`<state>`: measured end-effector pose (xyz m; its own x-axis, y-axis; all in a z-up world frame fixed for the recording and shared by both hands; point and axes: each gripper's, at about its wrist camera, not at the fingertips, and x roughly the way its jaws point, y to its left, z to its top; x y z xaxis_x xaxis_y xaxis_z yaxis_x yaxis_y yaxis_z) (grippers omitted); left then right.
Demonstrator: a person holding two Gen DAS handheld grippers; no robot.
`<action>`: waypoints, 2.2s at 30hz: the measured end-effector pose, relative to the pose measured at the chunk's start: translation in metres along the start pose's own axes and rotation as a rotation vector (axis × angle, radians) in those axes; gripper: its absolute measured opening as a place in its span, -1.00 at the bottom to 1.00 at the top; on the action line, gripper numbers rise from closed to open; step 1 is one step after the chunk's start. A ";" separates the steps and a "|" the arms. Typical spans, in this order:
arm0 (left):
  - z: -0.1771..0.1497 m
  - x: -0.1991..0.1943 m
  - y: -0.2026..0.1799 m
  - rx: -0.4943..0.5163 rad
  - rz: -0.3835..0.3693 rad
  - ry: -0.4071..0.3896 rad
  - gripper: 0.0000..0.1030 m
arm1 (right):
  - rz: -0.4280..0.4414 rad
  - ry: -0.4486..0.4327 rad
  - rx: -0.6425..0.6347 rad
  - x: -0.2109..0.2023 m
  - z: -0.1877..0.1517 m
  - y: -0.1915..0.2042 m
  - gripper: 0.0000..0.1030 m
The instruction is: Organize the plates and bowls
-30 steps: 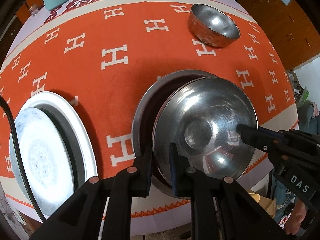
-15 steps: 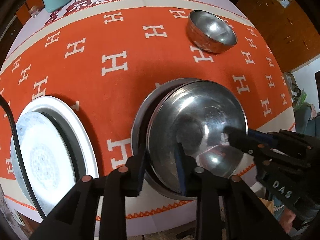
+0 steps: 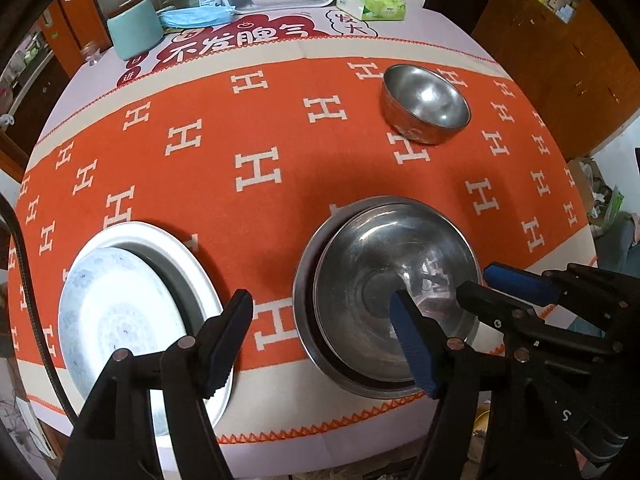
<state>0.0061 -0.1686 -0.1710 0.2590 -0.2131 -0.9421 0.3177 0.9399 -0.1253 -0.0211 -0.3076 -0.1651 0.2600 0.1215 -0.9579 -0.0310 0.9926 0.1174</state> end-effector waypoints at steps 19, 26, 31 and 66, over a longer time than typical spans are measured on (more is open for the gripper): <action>0.013 -0.016 -0.005 -0.003 -0.017 -0.049 0.42 | 0.062 -0.056 0.035 -0.022 0.006 -0.014 -0.48; 0.048 -0.031 -0.008 0.008 -0.011 -0.116 0.42 | 0.039 -0.136 0.066 -0.043 0.024 -0.034 -0.49; 0.072 -0.036 -0.014 0.032 -0.001 -0.160 0.43 | 0.016 -0.199 0.109 -0.055 0.039 -0.056 -0.49; 0.203 0.109 -0.040 0.051 -0.149 0.017 0.30 | 0.060 -0.094 0.438 0.038 0.135 -0.156 -0.49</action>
<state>0.2071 -0.2837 -0.2057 0.1901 -0.3439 -0.9196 0.3973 0.8835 -0.2483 0.1238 -0.4583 -0.1841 0.3572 0.1579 -0.9206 0.3577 0.8873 0.2910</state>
